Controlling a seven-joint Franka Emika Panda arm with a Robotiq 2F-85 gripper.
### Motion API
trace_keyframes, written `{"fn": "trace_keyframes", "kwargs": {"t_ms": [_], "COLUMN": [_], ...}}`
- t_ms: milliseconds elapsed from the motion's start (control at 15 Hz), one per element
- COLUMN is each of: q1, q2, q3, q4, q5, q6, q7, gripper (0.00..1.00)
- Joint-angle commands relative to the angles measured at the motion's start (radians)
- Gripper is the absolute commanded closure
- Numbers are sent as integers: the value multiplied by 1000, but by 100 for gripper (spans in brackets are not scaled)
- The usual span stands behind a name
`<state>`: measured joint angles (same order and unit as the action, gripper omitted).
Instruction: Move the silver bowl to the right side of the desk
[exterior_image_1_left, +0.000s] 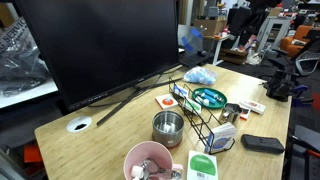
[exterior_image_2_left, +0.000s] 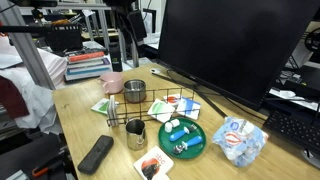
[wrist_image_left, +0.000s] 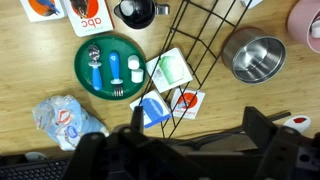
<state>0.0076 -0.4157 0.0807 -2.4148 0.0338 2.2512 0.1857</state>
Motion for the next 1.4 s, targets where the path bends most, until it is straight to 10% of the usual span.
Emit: {"fn": "trace_keyframes", "kwargs": {"t_ms": [0,867,1333], "q1": [3,33,145], "q2": [0,85,241], "q3": [-3,43,67], "q4": [2,84,138], "q5": [-1,-54,-54], "q6": [-3,35,152], "q7": [1,-33,-271], "gripper": [0,0,0]}}
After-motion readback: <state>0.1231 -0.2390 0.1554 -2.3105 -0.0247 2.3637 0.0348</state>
